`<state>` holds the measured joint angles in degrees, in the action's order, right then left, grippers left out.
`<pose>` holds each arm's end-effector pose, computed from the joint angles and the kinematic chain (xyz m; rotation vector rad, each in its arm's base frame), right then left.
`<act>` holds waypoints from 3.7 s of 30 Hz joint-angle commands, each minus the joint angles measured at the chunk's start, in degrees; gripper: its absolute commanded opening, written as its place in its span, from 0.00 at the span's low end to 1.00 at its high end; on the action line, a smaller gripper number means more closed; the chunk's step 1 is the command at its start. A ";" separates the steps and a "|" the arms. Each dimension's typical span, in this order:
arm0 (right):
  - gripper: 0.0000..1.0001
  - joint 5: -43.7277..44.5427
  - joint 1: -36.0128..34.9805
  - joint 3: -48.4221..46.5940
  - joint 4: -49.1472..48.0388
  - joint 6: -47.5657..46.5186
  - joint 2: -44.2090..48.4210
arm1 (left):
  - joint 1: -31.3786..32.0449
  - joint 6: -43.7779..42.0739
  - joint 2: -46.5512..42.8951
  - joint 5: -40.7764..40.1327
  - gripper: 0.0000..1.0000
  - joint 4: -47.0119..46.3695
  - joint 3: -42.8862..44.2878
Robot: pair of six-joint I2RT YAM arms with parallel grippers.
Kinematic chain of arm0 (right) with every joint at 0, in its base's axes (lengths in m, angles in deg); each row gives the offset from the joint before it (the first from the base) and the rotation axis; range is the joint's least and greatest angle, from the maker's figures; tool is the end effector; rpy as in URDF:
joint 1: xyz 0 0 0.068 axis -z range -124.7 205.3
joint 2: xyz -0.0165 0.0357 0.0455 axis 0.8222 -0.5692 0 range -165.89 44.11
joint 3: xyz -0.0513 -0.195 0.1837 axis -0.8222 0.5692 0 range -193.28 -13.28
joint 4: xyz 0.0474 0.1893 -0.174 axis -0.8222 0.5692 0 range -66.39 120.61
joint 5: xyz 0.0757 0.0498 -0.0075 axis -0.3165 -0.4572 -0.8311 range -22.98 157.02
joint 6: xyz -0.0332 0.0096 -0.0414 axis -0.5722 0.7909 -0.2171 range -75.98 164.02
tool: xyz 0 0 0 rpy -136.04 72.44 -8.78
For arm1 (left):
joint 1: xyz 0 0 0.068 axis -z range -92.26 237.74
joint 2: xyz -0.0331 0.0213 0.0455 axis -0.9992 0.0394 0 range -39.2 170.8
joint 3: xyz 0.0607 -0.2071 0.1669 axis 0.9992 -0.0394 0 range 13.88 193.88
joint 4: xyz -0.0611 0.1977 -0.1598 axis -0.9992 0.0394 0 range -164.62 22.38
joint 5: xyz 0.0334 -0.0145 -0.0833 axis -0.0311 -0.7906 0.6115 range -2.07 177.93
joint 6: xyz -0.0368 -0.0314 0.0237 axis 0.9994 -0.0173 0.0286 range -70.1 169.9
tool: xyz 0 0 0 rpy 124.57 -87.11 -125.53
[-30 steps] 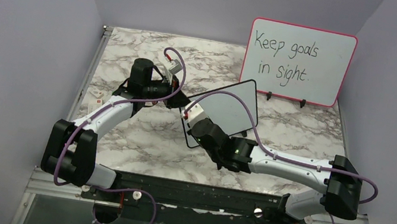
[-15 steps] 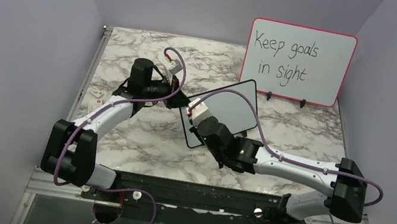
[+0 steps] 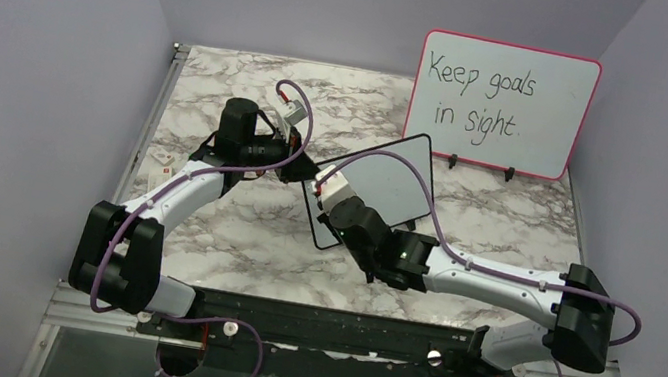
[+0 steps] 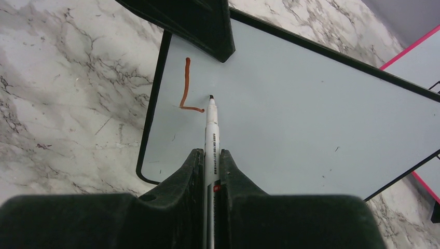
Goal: Write a sentence on the whiteboard
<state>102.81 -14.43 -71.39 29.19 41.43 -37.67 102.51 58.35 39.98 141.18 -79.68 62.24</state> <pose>0.1305 0.2934 0.2811 -0.8508 1.7878 0.1072 0.2803 -0.1034 0.2575 0.7109 1.8886 -1.1885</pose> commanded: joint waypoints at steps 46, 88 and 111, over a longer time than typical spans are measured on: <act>0.00 -1.98 1.27 0.48 2.58 2.07 -1.17 | 0.53 -4.93 1.86 -6.23 0.00 4.97 -0.28; 0.01 4.24 2.49 2.33 -0.72 2.41 0.67 | 0.53 -5.14 2.12 -6.11 0.00 4.97 -0.28; 0.00 2.32 2.54 1.46 -3.82 1.08 0.74 | 0.53 -5.28 2.12 -6.23 0.00 4.97 -0.28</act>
<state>104.93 -12.81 -69.64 29.12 42.89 -37.60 102.49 58.16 40.39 140.97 -79.29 62.63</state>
